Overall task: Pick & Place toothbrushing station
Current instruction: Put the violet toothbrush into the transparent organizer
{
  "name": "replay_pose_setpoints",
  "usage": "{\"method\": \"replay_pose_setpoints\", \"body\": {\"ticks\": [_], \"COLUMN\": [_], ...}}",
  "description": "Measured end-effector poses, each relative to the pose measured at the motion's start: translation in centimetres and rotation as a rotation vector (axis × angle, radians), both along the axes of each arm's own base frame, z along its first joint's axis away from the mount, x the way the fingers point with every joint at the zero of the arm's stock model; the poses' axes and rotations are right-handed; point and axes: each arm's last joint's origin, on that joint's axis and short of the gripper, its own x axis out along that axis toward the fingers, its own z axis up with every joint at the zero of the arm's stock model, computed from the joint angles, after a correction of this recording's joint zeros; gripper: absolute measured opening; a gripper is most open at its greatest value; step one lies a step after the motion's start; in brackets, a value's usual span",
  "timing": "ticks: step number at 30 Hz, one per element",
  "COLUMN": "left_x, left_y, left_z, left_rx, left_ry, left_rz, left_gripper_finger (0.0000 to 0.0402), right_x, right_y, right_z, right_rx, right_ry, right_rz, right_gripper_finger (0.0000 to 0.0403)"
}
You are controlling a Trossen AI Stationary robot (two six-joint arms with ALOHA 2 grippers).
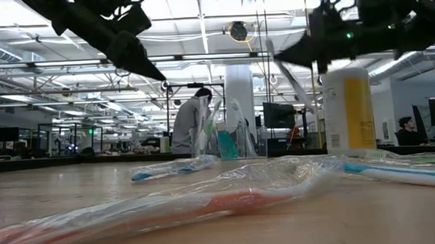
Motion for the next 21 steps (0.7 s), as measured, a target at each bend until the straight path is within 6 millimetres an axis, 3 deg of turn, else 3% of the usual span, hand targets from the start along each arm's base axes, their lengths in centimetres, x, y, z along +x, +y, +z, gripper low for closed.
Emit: {"method": "replay_pose_setpoints", "body": {"ticks": [4, 8, 16, 21], "left_x": [0.2, 0.3, 0.3, 0.2], "left_y": [0.1, 0.1, 0.1, 0.1], "left_z": [0.4, 0.6, 0.5, 0.5], "left_rx": [0.015, -0.017, -0.039, -0.052], "left_ry": [-0.050, -0.075, -0.072, -0.073], "left_rz": [0.000, 0.021, 0.032, 0.039], "left_gripper_finger": [0.0093, 0.0093, 0.0093, 0.0093], "right_x": [0.7, 2.1, 7.3, 8.9], "right_y": [-0.5, -1.7, -5.6, -7.9], "right_z": [1.2, 1.3, 0.1, -1.4], "right_rx": [-0.208, -0.337, -0.398, -0.349], "right_ry": [-0.173, -0.212, -0.050, -0.021], "right_rz": [-0.049, -0.120, -0.201, -0.242], "right_gripper_finger": [0.0009, 0.0009, 0.0009, 0.0009]}}
